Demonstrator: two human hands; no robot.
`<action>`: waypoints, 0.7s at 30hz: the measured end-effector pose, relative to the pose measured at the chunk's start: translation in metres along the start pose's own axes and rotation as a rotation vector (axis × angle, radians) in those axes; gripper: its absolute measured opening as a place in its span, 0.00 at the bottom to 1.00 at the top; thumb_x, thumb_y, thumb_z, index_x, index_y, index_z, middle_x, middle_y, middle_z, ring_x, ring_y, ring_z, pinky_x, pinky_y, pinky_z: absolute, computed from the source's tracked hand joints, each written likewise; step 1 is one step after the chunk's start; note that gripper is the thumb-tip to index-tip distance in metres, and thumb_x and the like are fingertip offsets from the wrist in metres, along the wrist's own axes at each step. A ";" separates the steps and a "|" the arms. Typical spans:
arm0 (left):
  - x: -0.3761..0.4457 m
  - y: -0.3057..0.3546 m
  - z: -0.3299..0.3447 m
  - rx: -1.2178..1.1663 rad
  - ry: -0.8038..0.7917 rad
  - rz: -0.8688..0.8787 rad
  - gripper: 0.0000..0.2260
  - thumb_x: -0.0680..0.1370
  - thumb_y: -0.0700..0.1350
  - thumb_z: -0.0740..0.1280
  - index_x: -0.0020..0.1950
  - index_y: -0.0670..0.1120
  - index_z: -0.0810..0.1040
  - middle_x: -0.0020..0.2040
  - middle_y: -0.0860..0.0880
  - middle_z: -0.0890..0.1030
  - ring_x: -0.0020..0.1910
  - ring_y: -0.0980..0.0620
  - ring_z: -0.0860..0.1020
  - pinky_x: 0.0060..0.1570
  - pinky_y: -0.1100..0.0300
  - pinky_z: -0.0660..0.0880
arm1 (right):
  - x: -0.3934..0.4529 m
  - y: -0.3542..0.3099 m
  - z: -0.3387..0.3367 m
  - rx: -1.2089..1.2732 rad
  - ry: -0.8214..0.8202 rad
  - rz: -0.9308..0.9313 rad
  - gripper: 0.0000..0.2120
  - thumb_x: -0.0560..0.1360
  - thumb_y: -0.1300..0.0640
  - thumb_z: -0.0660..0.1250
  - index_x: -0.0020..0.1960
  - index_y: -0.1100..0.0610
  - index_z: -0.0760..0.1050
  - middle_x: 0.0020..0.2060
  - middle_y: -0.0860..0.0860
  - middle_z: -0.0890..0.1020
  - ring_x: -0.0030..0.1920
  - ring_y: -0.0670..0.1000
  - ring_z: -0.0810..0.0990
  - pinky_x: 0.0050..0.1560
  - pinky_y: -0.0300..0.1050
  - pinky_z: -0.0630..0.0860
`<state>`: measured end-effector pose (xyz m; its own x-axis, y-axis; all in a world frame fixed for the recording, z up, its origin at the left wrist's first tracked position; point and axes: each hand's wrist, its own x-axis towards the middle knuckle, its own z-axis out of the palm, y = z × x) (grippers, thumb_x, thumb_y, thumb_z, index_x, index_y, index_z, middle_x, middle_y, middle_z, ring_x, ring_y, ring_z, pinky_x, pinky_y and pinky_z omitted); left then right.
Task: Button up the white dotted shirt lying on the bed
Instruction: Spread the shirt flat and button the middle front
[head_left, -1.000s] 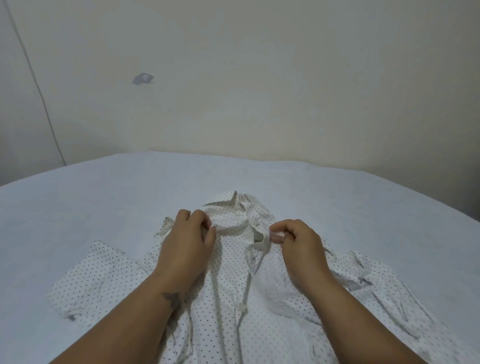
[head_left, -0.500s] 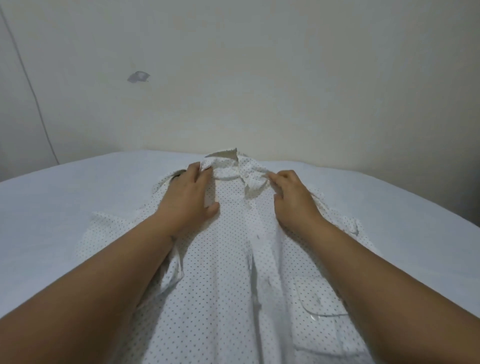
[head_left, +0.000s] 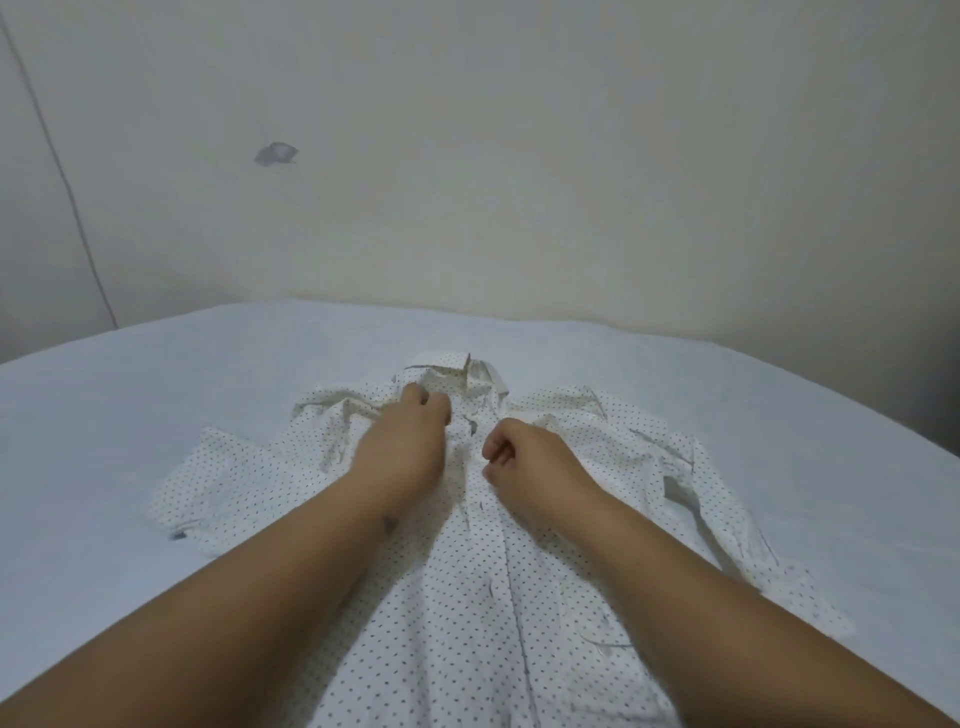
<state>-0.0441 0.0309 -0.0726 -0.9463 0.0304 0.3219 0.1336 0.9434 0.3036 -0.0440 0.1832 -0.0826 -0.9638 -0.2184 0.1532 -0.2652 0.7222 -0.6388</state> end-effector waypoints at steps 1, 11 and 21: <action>-0.004 0.007 0.002 -0.181 -0.021 -0.018 0.13 0.73 0.30 0.60 0.54 0.44 0.70 0.53 0.45 0.74 0.41 0.49 0.75 0.37 0.56 0.74 | -0.004 -0.005 0.004 0.048 0.001 0.018 0.07 0.74 0.61 0.67 0.45 0.50 0.72 0.41 0.47 0.78 0.36 0.46 0.74 0.35 0.40 0.74; -0.046 0.003 0.034 -0.357 -0.104 -0.119 0.09 0.73 0.34 0.59 0.46 0.48 0.66 0.41 0.47 0.77 0.34 0.52 0.70 0.34 0.55 0.69 | -0.033 0.001 0.026 0.010 -0.088 0.159 0.15 0.70 0.54 0.71 0.50 0.51 0.66 0.38 0.47 0.75 0.32 0.44 0.71 0.28 0.39 0.65; -0.051 -0.007 0.042 -0.308 -0.086 0.018 0.04 0.76 0.51 0.65 0.46 0.55 0.79 0.45 0.56 0.74 0.41 0.60 0.74 0.39 0.66 0.69 | -0.037 0.013 0.020 -0.055 0.028 0.176 0.11 0.76 0.60 0.63 0.36 0.55 0.68 0.32 0.50 0.71 0.31 0.50 0.66 0.31 0.43 0.63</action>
<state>-0.0089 0.0372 -0.1290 -0.9627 0.0862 0.2564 0.2206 0.7985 0.5602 -0.0113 0.1879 -0.1119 -0.9957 -0.0672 0.0641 -0.0925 0.7828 -0.6154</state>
